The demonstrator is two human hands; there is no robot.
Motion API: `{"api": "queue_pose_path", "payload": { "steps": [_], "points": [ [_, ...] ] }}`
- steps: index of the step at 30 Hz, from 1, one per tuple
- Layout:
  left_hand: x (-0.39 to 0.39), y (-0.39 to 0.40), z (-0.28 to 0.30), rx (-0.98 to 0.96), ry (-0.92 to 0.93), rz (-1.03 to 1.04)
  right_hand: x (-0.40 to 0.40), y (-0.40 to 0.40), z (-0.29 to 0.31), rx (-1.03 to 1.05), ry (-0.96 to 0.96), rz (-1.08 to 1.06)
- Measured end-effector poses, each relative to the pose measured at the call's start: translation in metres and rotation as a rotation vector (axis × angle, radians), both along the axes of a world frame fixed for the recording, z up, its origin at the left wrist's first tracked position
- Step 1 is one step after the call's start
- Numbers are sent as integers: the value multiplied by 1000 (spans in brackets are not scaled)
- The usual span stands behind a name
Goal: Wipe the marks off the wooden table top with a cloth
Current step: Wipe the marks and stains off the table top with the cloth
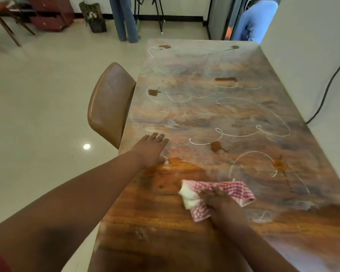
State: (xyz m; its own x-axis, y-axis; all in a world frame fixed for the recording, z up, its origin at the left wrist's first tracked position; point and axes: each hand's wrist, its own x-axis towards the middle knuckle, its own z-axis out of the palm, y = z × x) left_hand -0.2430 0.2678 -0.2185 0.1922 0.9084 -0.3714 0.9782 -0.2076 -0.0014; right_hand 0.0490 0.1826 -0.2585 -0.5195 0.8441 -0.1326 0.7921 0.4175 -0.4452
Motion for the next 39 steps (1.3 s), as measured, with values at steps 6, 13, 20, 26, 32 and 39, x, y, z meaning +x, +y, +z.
{"api": "queue_pose_path", "payload": {
  "steps": [6,13,20,26,32,39],
  "points": [
    [49,-4,-10,0,-95,19,-18,15,0,11,-48,98],
    [82,12,-9,46,-59,-47,83,-6,-2,67,20,169],
    [114,19,-12,6,-43,-74,59,44,-13,63,2,-182],
    [139,26,-13,14,-11,-167,93,-7,-6,101,49,170],
    [148,19,-23,10,-63,-148,164,57,-14,102,-4,-380],
    [165,18,-21,4,-105,-168,120,-4,-8,57,5,-56]
  ]
}}
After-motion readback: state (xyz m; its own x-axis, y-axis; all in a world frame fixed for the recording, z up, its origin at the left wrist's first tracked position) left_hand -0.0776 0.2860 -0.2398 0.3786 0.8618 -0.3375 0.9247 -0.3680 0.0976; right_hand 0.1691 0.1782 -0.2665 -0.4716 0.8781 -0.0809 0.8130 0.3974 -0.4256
